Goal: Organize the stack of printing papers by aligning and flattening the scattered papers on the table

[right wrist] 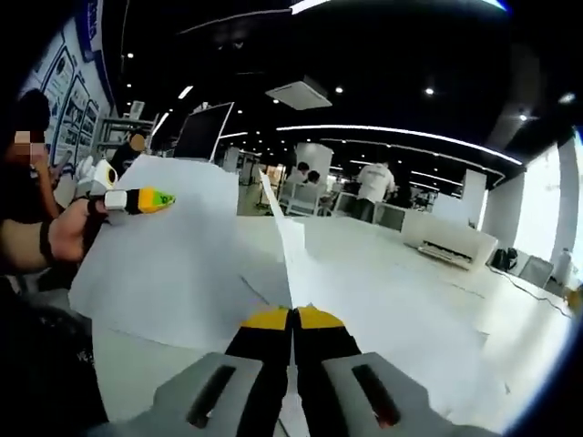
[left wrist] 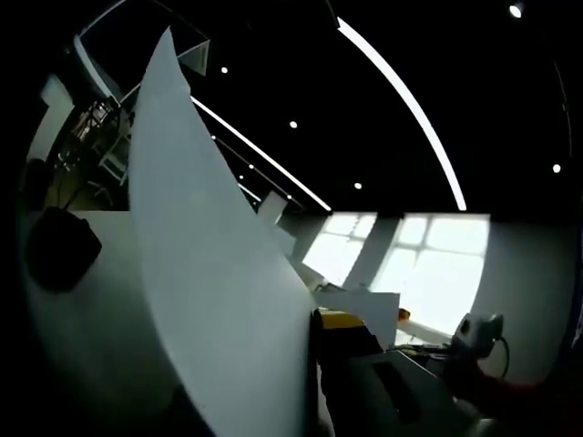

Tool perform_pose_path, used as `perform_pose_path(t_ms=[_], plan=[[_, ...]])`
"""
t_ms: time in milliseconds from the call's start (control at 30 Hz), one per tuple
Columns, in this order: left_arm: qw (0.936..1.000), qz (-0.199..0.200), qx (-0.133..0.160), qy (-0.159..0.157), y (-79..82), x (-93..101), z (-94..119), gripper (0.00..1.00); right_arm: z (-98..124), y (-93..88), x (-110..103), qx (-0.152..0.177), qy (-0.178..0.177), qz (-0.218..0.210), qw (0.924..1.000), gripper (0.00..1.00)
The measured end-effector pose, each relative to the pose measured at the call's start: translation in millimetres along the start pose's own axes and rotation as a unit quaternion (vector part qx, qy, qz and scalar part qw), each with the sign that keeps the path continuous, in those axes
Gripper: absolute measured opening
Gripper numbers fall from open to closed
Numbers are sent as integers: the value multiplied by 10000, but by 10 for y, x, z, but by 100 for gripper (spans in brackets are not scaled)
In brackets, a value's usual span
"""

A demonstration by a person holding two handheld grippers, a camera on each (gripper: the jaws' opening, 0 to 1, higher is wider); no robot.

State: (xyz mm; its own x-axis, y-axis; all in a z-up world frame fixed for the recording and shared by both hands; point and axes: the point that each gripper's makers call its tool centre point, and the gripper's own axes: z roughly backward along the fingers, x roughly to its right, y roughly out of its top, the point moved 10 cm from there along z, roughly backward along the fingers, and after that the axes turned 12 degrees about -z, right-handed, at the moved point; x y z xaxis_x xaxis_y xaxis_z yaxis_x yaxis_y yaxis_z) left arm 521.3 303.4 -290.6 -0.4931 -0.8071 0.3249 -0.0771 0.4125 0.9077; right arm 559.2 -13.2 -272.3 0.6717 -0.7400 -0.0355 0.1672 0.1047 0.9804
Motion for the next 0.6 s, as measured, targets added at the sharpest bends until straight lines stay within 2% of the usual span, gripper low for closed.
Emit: perform_pose_path(t_ms=[100,133,200,233,600], plan=[[10000,2,0,2,0,-7,0,7,62,58,47,101,-44,-106,9999,0],[10000,4,1,2,0,-8,0,7,80,76,58,157,-36,-248,9996,0],[10000,0,6,0,0,-7,2,7,130,120,78,265,114,-856,9959,0],[10000,-3,9,-1,0,-3,3,7,154,139,100,298,99,-943,9950,0],[10000,74,-10,-5,-3,-6,-2,7,364,375,158,619,36,-1099,9920,0]])
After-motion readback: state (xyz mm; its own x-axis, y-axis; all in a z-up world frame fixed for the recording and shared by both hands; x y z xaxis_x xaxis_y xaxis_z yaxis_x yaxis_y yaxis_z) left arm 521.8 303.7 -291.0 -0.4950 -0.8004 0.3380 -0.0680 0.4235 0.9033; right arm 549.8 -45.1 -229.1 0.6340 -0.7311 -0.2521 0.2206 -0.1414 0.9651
